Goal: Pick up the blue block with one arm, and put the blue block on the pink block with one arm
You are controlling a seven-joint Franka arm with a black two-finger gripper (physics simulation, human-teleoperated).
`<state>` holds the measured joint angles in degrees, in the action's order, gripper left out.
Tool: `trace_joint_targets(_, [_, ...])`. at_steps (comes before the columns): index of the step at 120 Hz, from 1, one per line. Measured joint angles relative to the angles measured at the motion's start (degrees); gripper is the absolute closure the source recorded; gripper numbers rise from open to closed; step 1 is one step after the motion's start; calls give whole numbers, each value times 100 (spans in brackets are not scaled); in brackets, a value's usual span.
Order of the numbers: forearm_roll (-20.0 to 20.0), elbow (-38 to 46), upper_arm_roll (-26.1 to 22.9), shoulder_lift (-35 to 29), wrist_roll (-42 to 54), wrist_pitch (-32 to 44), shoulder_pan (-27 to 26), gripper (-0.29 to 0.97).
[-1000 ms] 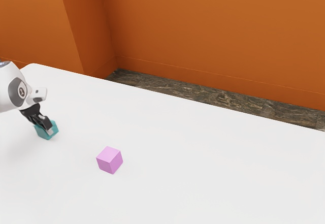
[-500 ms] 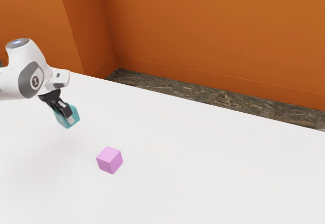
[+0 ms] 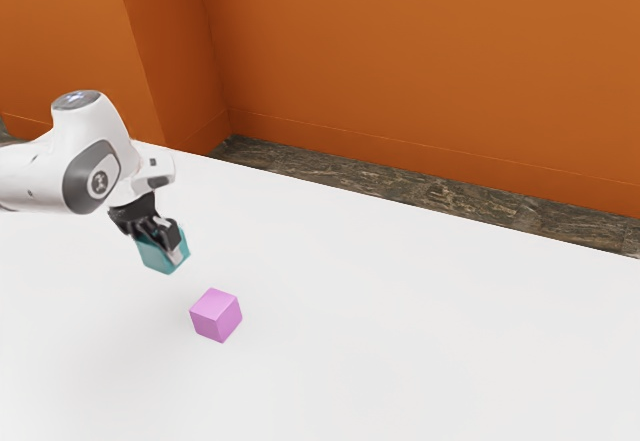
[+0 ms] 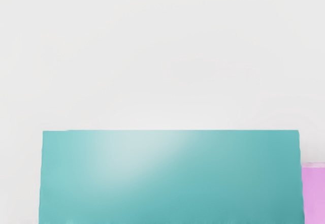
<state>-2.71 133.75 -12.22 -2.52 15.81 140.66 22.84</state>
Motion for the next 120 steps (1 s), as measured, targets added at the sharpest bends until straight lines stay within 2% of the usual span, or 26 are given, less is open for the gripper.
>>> trace_joint_targets(10, [2, 58, -84, 4, -241, -4, 329, 37])
trace_joint_targets(19, [6, 91, -130, 22, -442, -9, 337, 37])
trace_joint_targets(57, [-9, 50, -194, 349, -1072, 38, -544, 37])
trace_joint_targets(73, [-6, 63, -223, 406, -1259, 102, -725, 37])
trace_joint_targets(120, [5, 101, -306, 409, -1630, 175, 118, 36])
